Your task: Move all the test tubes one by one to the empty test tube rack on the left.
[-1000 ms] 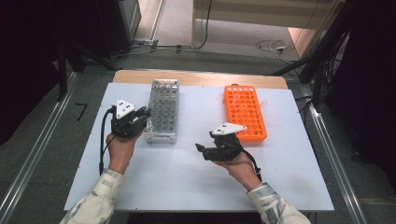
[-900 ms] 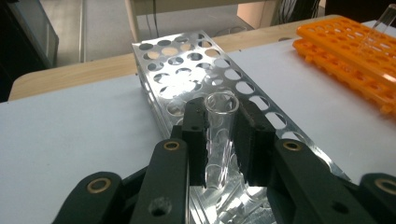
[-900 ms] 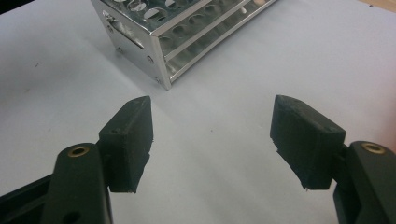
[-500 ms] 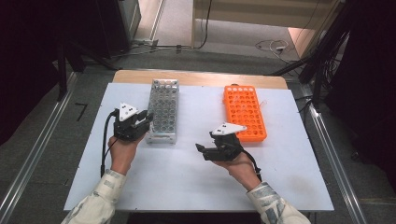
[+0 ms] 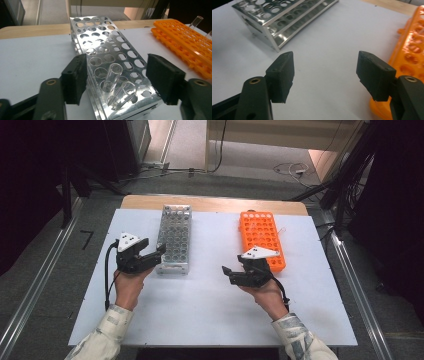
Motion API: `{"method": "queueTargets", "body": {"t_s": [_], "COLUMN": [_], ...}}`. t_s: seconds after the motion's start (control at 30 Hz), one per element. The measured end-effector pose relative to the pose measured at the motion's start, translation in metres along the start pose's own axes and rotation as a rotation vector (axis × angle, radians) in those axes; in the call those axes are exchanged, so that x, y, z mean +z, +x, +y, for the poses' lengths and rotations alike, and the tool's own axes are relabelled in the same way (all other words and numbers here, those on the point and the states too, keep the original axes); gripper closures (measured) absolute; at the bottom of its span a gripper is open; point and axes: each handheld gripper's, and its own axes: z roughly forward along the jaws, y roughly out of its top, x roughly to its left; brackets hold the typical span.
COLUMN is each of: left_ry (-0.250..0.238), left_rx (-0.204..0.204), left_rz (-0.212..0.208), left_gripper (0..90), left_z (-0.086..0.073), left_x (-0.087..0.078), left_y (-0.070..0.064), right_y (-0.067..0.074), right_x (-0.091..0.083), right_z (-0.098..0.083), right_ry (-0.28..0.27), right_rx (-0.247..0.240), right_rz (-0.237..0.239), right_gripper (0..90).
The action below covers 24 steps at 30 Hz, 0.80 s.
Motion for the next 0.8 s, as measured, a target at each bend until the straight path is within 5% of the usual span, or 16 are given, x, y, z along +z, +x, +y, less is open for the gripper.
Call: {"method": "queueTargets", "body": {"t_s": [0.37, 0.8], "left_ry": [-0.009, -0.002], "left_rx": [-0.009, -0.007], "left_rz": [0.012, -0.001], "left_gripper": [18.8, 14.8], "left_z": [-0.002, -0.002], "left_x": [-0.005, -0.004], "left_y": [0.002, 0.001], "right_y": [-0.034, -0.065], "right_x": [-0.017, -0.01], "right_z": [-0.003, -0.005], "right_ry": [-0.034, -0.058], "right_rx": [0.068, 0.174], "right_rz": [-0.096, -0.223], "right_gripper": [30.3, 32.4]}}
